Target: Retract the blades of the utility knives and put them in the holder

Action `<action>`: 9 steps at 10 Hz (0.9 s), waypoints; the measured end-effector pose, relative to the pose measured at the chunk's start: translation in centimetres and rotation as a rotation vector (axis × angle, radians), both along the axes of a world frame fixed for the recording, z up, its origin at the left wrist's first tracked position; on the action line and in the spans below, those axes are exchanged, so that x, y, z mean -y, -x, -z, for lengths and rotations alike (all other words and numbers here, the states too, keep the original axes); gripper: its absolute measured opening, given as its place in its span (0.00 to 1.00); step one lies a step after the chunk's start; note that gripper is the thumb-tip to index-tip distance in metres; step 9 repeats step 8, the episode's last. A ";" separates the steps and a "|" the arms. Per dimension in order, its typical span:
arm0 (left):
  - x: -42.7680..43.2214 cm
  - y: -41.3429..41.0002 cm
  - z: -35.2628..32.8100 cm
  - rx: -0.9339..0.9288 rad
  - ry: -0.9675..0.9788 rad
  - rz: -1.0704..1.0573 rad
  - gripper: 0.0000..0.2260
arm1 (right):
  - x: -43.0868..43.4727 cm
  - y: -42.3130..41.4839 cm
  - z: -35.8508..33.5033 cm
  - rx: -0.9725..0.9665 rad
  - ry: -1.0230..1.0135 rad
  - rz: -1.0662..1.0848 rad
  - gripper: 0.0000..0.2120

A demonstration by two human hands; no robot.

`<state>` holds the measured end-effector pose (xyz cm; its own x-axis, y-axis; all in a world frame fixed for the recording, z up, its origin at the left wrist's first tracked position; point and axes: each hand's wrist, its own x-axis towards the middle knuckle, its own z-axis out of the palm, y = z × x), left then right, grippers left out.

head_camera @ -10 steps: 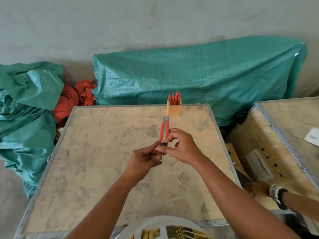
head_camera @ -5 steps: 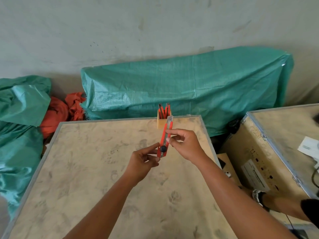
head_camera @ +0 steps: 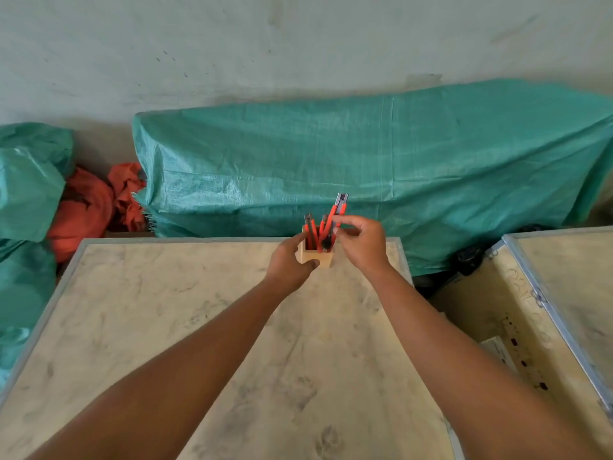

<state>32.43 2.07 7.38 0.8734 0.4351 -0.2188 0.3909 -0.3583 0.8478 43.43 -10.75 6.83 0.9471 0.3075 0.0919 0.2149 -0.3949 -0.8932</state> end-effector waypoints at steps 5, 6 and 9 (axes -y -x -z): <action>-2.2 -7.0 8.2 -0.031 -0.043 -0.021 0.21 | -2.9 -4.6 9.3 0.240 0.099 -0.059 0.14; -2.0 -6.8 8.3 -0.007 -0.031 -0.040 0.20 | -3.0 -4.3 9.5 0.269 0.100 -0.019 0.14; -1.3 -5.9 6.4 -0.004 0.009 -0.072 0.26 | -1.9 -3.2 8.7 0.179 0.097 -0.011 0.15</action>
